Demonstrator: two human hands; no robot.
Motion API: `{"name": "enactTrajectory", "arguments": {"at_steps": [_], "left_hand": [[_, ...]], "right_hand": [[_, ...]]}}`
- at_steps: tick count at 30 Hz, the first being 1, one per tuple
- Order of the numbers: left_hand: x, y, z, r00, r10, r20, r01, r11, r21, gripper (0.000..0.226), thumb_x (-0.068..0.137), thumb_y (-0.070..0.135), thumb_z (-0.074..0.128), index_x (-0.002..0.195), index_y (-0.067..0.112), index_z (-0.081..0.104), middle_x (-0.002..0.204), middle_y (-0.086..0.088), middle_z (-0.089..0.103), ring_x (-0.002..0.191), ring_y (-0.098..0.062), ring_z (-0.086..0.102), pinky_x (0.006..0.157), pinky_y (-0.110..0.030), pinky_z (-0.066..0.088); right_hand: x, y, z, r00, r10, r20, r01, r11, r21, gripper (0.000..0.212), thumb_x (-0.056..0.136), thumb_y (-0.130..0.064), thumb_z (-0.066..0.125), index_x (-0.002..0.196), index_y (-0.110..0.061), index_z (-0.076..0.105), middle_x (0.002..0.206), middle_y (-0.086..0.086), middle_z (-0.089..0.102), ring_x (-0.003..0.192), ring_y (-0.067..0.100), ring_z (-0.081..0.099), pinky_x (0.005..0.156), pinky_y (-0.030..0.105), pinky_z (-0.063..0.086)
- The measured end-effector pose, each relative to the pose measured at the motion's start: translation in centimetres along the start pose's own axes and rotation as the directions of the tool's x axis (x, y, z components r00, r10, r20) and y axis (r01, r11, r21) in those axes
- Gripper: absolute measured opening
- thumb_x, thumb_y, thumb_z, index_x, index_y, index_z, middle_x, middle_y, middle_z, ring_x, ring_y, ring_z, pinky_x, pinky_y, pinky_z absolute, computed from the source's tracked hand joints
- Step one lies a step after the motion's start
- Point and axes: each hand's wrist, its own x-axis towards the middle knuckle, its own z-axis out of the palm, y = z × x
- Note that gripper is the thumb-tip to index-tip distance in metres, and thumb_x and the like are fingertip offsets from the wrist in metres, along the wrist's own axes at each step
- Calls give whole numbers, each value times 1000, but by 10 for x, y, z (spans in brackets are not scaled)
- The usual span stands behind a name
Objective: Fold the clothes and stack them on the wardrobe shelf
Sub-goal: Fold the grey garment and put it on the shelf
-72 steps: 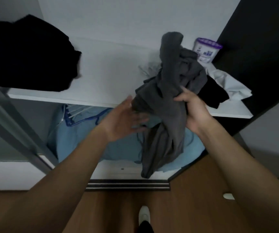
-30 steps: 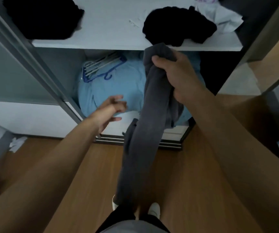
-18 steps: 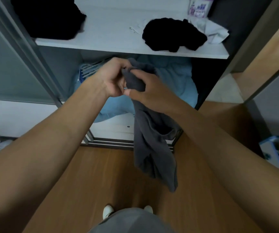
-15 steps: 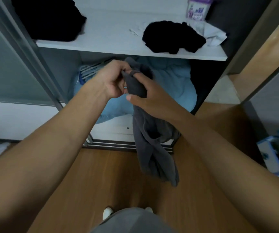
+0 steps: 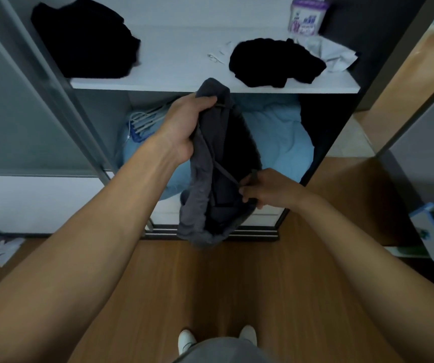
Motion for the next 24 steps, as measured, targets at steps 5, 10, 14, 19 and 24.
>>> {"name": "enactTrajectory", "arguments": {"at_steps": [5, 10, 14, 19, 24], "left_hand": [[0, 4, -15, 984, 116, -133, -102, 989, 106, 13, 94, 7, 58, 90, 10, 70, 77, -6, 73, 70, -17, 70, 69, -30, 59], [1, 4, -40, 949, 152, -277, -134, 988, 83, 15, 92, 3, 56, 88, 9, 70, 84, -12, 71, 74, -21, 69, 72, -34, 59], [1, -2, -41, 935, 122, -332, -124, 992, 14, 20, 90, 3, 57, 77, 12, 69, 84, -14, 70, 79, -25, 67, 83, -47, 57], [3, -5, -51, 902, 131, -412, -153, 988, -20, 20, 86, 4, 58, 71, 13, 68, 79, -11, 68, 76, -23, 65, 71, -39, 56], [3, -14, -49, 908, 46, -416, -97, 990, -102, 7, 84, 9, 65, 79, 9, 71, 73, -6, 71, 65, -17, 68, 63, -31, 56]], "right_hand": [[3, 2, -4, 981, 169, -99, -192, 929, -316, 38, 95, -43, 59, 83, -9, 73, 70, 1, 69, 77, 21, 68, 76, 37, 54], [-4, -4, 0, 974, 196, -115, -223, 738, -637, 33, 96, -46, 56, 94, -14, 53, 86, -3, 55, 86, 19, 58, 75, 32, 43], [-2, -16, 33, 986, 124, -114, -159, 467, -870, 20, 100, -38, 50, 106, -20, 58, 99, -4, 62, 104, 21, 60, 100, 43, 32], [7, -14, 26, 954, 260, -147, -265, 509, -819, 43, 101, -56, 39, 117, -21, 59, 114, -1, 64, 110, 23, 59, 102, 44, 29], [10, -4, 18, 946, 160, -281, -322, 533, -782, 52, 98, -63, 36, 109, -21, 65, 84, -2, 57, 98, 24, 62, 101, 47, 29]]}}
